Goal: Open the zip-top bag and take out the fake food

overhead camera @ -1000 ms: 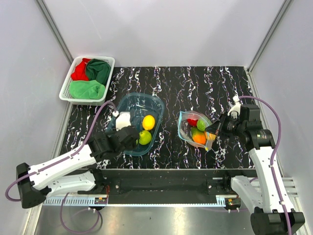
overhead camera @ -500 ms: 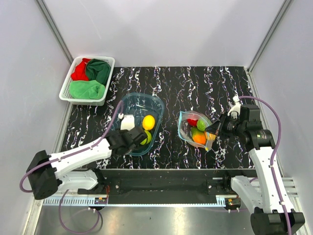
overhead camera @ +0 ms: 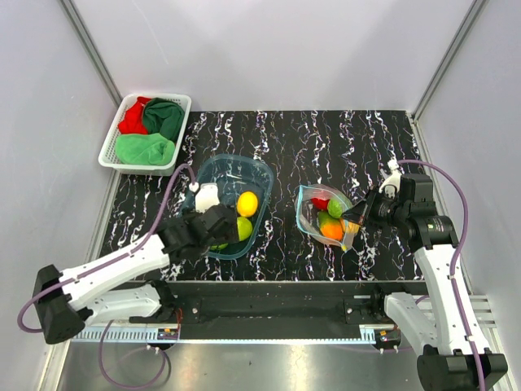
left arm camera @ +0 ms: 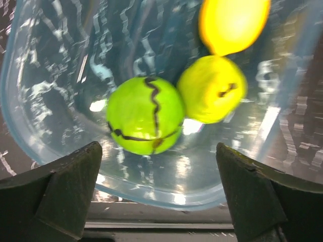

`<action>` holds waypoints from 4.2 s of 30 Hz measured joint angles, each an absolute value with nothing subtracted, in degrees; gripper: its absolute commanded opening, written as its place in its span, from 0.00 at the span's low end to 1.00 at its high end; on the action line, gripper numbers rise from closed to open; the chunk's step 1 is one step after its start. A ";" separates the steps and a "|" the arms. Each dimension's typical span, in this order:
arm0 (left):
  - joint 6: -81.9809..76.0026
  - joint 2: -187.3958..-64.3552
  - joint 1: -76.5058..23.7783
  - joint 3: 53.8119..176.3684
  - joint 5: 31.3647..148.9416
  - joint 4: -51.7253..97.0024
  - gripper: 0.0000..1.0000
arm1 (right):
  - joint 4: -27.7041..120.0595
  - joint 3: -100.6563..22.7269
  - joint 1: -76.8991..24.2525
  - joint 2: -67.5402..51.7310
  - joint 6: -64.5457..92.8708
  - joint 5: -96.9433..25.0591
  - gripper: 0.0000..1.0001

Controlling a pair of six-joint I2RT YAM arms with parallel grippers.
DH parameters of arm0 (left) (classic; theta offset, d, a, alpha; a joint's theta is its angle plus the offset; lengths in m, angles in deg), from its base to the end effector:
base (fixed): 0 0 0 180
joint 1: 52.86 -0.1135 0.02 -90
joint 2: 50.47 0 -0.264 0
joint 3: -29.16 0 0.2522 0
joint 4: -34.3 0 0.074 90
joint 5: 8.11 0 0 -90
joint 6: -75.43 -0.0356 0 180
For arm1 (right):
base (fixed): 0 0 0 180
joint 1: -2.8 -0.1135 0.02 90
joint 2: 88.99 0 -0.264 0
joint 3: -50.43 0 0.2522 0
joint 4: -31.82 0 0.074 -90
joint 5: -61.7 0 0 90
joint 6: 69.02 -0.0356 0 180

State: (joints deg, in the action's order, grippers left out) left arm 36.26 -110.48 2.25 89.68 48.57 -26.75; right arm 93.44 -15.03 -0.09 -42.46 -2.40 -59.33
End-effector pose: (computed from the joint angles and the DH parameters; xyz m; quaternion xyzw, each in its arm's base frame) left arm 0.1254 -0.1457 0.2541 -0.0382 0.9286 -0.0275 0.3680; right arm 0.1526 0.0261 0.3161 0.0514 0.8876 0.3265 0.3208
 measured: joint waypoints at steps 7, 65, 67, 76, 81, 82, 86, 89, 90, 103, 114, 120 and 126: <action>28.48 -102.08 2.16 90.73 59.41 -13.86 0.71 | 93.44 -15.03 -0.09 -42.46 -2.40 -59.31 0.00; 37.51 -169.58 14.45 122.45 64.53 17.70 0.30 | 95.27 -14.71 -0.20 -43.97 -3.89 -58.30 0.00; 36.65 -169.47 14.45 122.43 64.26 17.62 0.15 | 95.27 -14.71 -0.20 -43.99 -3.89 -58.28 0.00; 31.21 -164.20 14.55 120.81 64.09 15.13 0.00 | 95.19 -14.71 -0.20 -44.21 -3.89 -58.30 0.00; 28.74 -157.45 14.79 119.28 64.99 14.03 0.00 | 95.21 -14.64 -0.20 -44.56 -3.89 -58.30 0.00; 28.48 -156.27 14.82 119.21 65.49 14.01 0.00 | 95.21 -14.62 -0.20 -44.58 -3.89 -58.32 0.00; 28.08 -152.01 14.79 119.19 68.29 14.19 0.00 | 95.19 -14.42 -0.20 -44.67 -3.89 -58.32 0.00; 27.84 -150.08 14.79 119.19 70.19 14.03 0.00 | 95.19 -14.38 -0.20 -44.69 -3.89 -58.32 0.00; 27.65 -149.56 14.79 119.15 70.52 13.66 0.00 | 95.16 -14.36 -0.20 -44.71 -3.89 -58.34 0.00; 23.63 -133.76 14.58 109.40 82.56 10.54 0.00 | 95.12 -14.29 -0.20 -44.71 -3.89 -58.23 0.00; 20.57 -112.03 7.15 100.48 76.53 -0.74 0.00 | 95.12 -14.29 -0.20 -44.71 -3.89 -58.21 0.00; 24.98 -104.27 -4.24 94.78 63.04 -11.41 0.00 | 95.08 -14.29 -0.20 -44.71 -3.89 -58.23 0.00; 27.08 -103.16 -14.84 91.56 58.84 -16.96 0.04 | 95.08 -14.29 -0.20 -44.71 -3.89 -58.23 0.00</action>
State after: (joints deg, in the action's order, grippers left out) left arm 27.08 -103.16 -14.84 91.56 58.84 -16.96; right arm 95.08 -14.29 -0.20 -44.71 -3.89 -58.23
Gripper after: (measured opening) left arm 0.562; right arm 0.009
